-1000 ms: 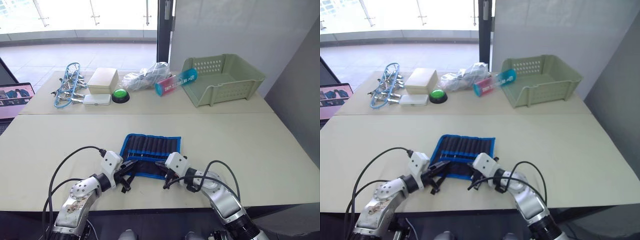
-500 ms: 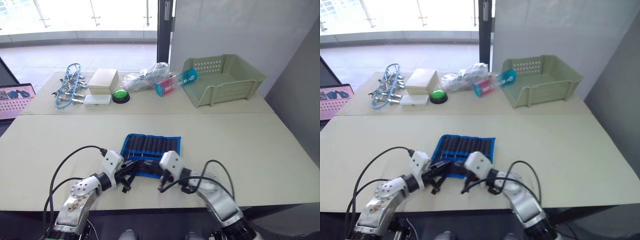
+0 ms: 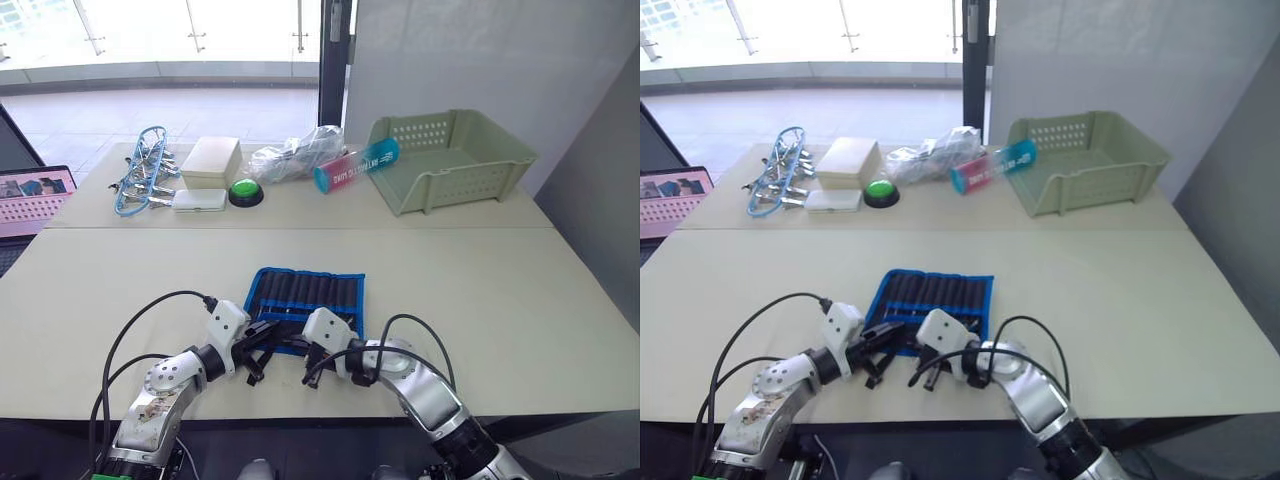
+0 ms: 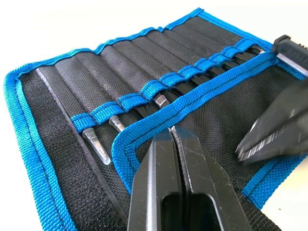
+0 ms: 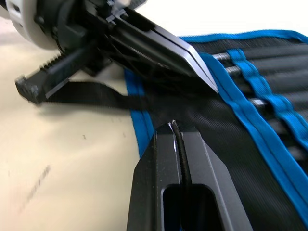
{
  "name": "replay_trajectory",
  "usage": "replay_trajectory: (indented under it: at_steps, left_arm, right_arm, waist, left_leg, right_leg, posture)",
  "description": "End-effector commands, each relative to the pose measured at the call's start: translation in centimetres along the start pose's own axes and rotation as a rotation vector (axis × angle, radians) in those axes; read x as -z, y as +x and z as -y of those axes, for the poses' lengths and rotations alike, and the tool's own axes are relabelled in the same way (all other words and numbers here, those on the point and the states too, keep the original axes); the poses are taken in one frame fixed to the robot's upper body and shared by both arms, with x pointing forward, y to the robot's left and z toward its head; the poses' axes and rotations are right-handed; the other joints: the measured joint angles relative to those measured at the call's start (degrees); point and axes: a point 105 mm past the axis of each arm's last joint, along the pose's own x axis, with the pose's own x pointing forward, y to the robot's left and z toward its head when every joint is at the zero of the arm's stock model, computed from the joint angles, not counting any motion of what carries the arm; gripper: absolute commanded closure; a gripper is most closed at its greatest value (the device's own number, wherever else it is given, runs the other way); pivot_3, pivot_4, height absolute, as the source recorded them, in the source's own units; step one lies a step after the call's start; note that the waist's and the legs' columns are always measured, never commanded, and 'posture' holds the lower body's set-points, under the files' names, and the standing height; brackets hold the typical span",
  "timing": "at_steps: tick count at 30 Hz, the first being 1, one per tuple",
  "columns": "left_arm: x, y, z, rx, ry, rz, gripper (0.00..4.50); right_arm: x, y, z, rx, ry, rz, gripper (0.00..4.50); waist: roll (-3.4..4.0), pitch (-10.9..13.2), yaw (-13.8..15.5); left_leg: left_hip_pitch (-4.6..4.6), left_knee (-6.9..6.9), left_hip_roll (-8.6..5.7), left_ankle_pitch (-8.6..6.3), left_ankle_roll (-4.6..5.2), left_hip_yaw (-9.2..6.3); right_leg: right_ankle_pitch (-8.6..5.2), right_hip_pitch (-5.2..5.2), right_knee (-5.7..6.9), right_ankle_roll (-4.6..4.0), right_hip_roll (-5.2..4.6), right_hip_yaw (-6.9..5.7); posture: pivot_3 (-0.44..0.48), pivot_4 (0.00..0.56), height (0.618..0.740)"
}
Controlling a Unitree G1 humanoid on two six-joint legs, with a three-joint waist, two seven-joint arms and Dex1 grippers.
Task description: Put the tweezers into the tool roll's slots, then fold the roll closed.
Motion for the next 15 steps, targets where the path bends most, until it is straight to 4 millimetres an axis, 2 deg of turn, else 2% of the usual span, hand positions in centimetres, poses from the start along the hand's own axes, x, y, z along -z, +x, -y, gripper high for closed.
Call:
replay_trajectory:
  at_steps: [1, 5, 9, 12, 15]
  left_arm:
    - [1.8, -0.5, 0.0, -0.01, -0.036, -0.068, 4.46]
    - [1.8, -0.6, 0.0, -0.015, -0.038, -0.066, 4.46]
    - [1.6, -0.9, -0.1, -0.013, -0.047, -0.05, 4.46]
    - [1.0, -1.5, -0.2, 0.001, -0.032, -0.035, 4.46]
    - [-0.8, -2.6, -0.4, 0.045, -0.002, 0.018, 4.46]
  right_arm:
    - [1.4, -1.9, 0.4, 0.015, 0.048, -0.056, 4.5]
    - [2.5, -4.1, 0.8, 0.03, 0.094, -0.106, 4.5]
    - [2.4, -4.5, 0.8, 0.031, 0.122, -0.103, 4.5]
    - [1.2, -4.2, 0.8, 0.017, 0.123, -0.058, 4.5]
    - [-1.3, -4.2, 1.2, 0.012, 0.133, 0.06, 4.5]
  waist:
    - [0.02, -0.01, -0.01]
    - [0.01, -0.02, 0.01]
    - [0.02, -0.02, -0.16]
    - [0.02, -0.02, -0.22]
    - [0.01, 0.01, -0.43]
  left_leg:
    - [0.02, 0.0, 0.0, -0.01, 0.01, 0.0]
    - [0.03, -0.01, 0.0, -0.15, 0.26, 0.0]
    - [0.12, -0.03, 0.0, -0.16, 0.29, 0.0]
    - [0.11, -0.04, 0.0, -0.17, 0.29, 0.0]
    - [0.07, -0.07, 0.0, -0.16, 0.28, -0.01]
  right_leg:
    - [0.0, 0.01, 0.0, 0.0, 0.0, 0.0]
    - [0.0, 0.05, -0.03, 0.0, 0.0, 0.0]
    - [0.0, 0.13, -0.05, 0.0, 0.0, 0.0]
    - [0.0, 0.14, -0.1, 0.0, 0.0, 0.0]
    - [0.0, 0.08, -0.12, 0.0, 0.0, -0.01]
  posture:
    - [0.0, 0.15, 0.716]
    - [0.0, 0.15, 0.716]
    - [0.0, 0.15, 0.716]
    - [0.0, 0.15, 0.716]
    - [0.0, 0.15, 0.716]
